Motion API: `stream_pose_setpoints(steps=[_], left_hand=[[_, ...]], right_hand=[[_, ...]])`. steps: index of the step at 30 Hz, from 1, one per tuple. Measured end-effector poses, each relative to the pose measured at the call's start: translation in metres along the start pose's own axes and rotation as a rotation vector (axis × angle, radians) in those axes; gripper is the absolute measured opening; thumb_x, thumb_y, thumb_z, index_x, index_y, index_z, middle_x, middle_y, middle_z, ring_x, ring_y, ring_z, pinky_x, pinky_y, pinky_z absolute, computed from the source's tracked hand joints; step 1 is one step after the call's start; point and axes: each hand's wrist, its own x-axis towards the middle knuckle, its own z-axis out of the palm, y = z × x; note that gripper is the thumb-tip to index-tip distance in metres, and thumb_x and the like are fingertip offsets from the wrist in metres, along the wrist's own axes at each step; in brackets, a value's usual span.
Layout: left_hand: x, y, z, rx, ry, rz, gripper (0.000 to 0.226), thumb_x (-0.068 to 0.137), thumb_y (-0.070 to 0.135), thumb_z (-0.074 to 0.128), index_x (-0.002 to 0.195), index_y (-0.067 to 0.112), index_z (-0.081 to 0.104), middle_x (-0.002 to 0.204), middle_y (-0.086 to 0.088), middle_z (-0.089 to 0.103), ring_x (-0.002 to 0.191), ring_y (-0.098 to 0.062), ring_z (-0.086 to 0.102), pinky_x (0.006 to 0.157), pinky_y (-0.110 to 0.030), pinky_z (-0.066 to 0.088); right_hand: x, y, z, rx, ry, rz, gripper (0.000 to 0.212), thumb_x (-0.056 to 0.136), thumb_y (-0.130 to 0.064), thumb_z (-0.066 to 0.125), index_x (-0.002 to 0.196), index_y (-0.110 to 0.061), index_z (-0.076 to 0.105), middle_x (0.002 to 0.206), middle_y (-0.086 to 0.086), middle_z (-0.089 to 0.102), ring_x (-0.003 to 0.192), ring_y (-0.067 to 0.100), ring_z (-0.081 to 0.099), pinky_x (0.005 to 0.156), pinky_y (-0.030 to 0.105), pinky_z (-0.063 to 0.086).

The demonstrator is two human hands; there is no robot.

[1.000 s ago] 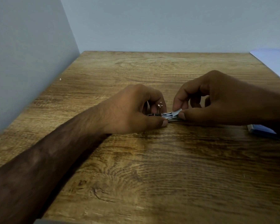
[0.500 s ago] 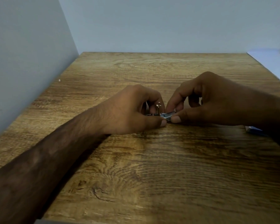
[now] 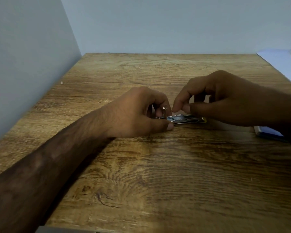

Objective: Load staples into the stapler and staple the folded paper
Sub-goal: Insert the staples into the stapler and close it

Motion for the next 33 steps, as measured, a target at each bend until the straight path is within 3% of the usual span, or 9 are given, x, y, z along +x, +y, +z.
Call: stream_pose_setpoints(steps=[3, 7, 14, 20, 24, 28, 33], left_hand=[[0.0, 0.001, 0.0, -0.011, -0.007, -0.001, 0.014, 0.08, 0.033, 0.083, 0.088, 0.024, 0.075, 0.074, 0.009, 0.069, 0.058, 0.001, 0.059, 0.051, -0.013, 0.043], [0.0, 0.0, 0.0, -0.025, -0.005, -0.006, 0.014, 0.079, 0.032, 0.083, 0.088, 0.024, 0.075, 0.075, 0.007, 0.069, 0.059, 0.001, 0.059, 0.051, -0.015, 0.045], [0.001, 0.0, 0.001, -0.009, -0.008, -0.006, 0.012, 0.08, 0.031, 0.083, 0.087, 0.025, 0.075, 0.074, 0.008, 0.069, 0.057, 0.002, 0.058, 0.05, -0.012, 0.042], [0.001, 0.0, -0.001, -0.004, -0.016, -0.012, 0.012, 0.081, 0.033, 0.082, 0.087, 0.026, 0.074, 0.068, 0.019, 0.066, 0.054, 0.002, 0.055, 0.049, -0.013, 0.04], [0.001, 0.001, -0.001, 0.005, -0.023, -0.007, 0.011, 0.081, 0.034, 0.082, 0.087, 0.028, 0.073, 0.067, 0.019, 0.064, 0.054, 0.001, 0.054, 0.051, -0.017, 0.04], [0.001, 0.001, -0.001, 0.003, -0.023, -0.015, 0.012, 0.081, 0.034, 0.082, 0.087, 0.028, 0.073, 0.067, 0.016, 0.065, 0.055, 0.0, 0.054, 0.053, -0.025, 0.043], [0.0, 0.001, -0.002, -0.037, -0.028, -0.006, 0.016, 0.081, 0.035, 0.083, 0.09, 0.026, 0.074, 0.069, 0.014, 0.066, 0.057, -0.005, 0.056, 0.054, -0.028, 0.044]], right_hand=[[-0.004, -0.003, -0.003, -0.043, -0.043, -0.009, 0.028, 0.081, -0.025, 0.059, 0.092, -0.041, 0.079, 0.093, -0.014, 0.068, 0.078, 0.011, 0.064, 0.059, 0.014, 0.044], [-0.007, -0.005, -0.005, -0.13, -0.092, -0.006, 0.035, 0.079, -0.025, 0.057, 0.095, -0.048, 0.078, 0.095, -0.017, 0.065, 0.082, 0.009, 0.061, 0.058, 0.012, 0.039], [-0.014, -0.002, -0.026, -0.18, -0.162, 0.033, 0.055, 0.084, -0.001, 0.06, 0.097, -0.051, 0.078, 0.094, -0.017, 0.063, 0.081, 0.008, 0.059, 0.06, 0.008, 0.042], [-0.017, 0.001, -0.033, -0.14, -0.165, 0.039, 0.038, 0.078, -0.025, 0.054, 0.092, -0.05, 0.08, 0.091, -0.015, 0.067, 0.083, 0.009, 0.062, 0.063, 0.007, 0.042], [-0.019, 0.003, -0.037, -0.123, -0.175, 0.049, 0.041, 0.081, -0.018, 0.056, 0.092, -0.049, 0.08, 0.088, -0.013, 0.07, 0.075, 0.001, 0.062, 0.059, 0.006, 0.041], [-0.019, 0.008, -0.041, -0.144, -0.193, 0.092, 0.051, 0.087, -0.005, 0.062, 0.092, -0.053, 0.079, 0.089, -0.015, 0.073, 0.081, 0.007, 0.067, 0.062, 0.015, 0.045], [-0.02, 0.008, -0.036, -0.021, -0.165, 0.057, 0.023, 0.082, -0.03, 0.066, 0.094, -0.044, 0.079, 0.089, -0.006, 0.079, 0.082, 0.016, 0.073, 0.065, 0.016, 0.048]])
